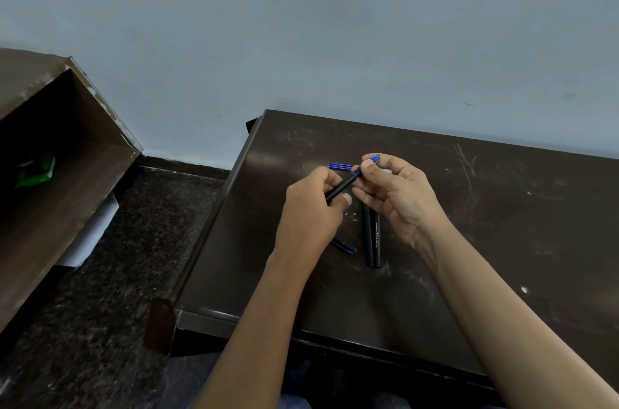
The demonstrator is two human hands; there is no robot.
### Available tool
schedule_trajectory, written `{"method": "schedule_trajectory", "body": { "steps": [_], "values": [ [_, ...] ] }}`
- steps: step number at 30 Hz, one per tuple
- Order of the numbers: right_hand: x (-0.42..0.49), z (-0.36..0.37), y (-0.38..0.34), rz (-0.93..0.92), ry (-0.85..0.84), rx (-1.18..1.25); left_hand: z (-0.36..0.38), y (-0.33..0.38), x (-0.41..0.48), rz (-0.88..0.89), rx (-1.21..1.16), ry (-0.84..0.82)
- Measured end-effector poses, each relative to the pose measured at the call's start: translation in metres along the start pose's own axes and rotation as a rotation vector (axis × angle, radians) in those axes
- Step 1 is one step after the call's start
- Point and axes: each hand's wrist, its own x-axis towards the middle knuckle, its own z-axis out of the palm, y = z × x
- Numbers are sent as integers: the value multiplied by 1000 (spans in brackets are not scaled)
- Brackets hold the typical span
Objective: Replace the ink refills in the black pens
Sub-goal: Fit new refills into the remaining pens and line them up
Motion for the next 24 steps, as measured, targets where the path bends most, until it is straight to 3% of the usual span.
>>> {"method": "schedule_trajectory", "body": {
  "steps": [6,11,17,24],
  "values": [
    [0,2,2,1,9,-42,4,1,1,-182,-64,-105],
    [0,3,3,5,19,-55,0,0,0,-84,9,-46],
    [-1,6,3,1,9,-50,4,1,2,-158,24,-83],
    [-2,9,4,-2,15,-56,-1,0,-2,-65,78,-63]
  ]
}}
